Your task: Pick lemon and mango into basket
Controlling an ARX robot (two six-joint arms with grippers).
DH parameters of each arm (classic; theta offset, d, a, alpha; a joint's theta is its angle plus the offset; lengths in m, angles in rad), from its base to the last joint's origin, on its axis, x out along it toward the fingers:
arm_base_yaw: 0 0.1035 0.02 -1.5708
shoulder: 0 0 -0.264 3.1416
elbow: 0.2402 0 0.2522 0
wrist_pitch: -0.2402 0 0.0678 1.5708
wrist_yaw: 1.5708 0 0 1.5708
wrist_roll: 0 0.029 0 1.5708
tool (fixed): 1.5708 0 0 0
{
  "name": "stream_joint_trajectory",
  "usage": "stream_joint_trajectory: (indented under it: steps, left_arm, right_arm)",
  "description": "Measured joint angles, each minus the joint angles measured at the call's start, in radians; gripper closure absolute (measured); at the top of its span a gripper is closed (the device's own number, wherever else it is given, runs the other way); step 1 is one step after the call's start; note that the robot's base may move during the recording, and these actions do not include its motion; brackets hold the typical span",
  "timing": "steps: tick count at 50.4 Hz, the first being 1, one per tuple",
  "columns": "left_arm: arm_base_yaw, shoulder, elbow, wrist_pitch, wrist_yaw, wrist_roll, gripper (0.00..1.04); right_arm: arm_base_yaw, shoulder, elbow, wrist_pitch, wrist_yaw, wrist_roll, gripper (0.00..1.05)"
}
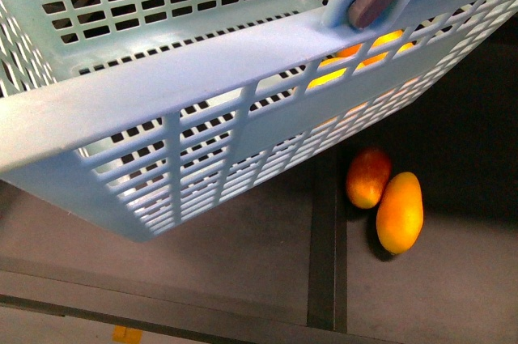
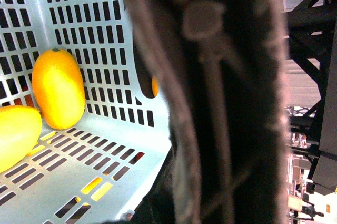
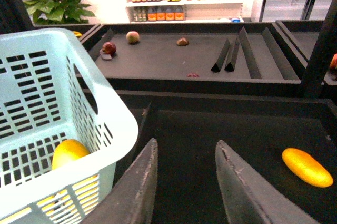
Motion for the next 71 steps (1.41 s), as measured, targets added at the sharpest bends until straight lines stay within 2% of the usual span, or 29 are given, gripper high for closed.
stream_joint_trajectory:
  steps: [9, 32, 71]
  left_arm:
    - [0.000, 0.000, 0.000, 0.000, 0.004, -0.001, 1.00]
    - [0.000, 0.000, 0.000, 0.000, 0.002, -0.001, 1.00]
    - [0.000, 0.000, 0.000, 0.000, 0.002, -0.001, 1.00]
  right_arm:
    - [0.000, -0.083, -0.097, 0.016, 0.002, -0.022, 1.03]
    - [0.002, -0.283, -0.235, -0.043, 0.002, -0.022, 1.03]
    - [0.002, -0.555, -0.298, -0.224, 0.003, -0.022, 1.03]
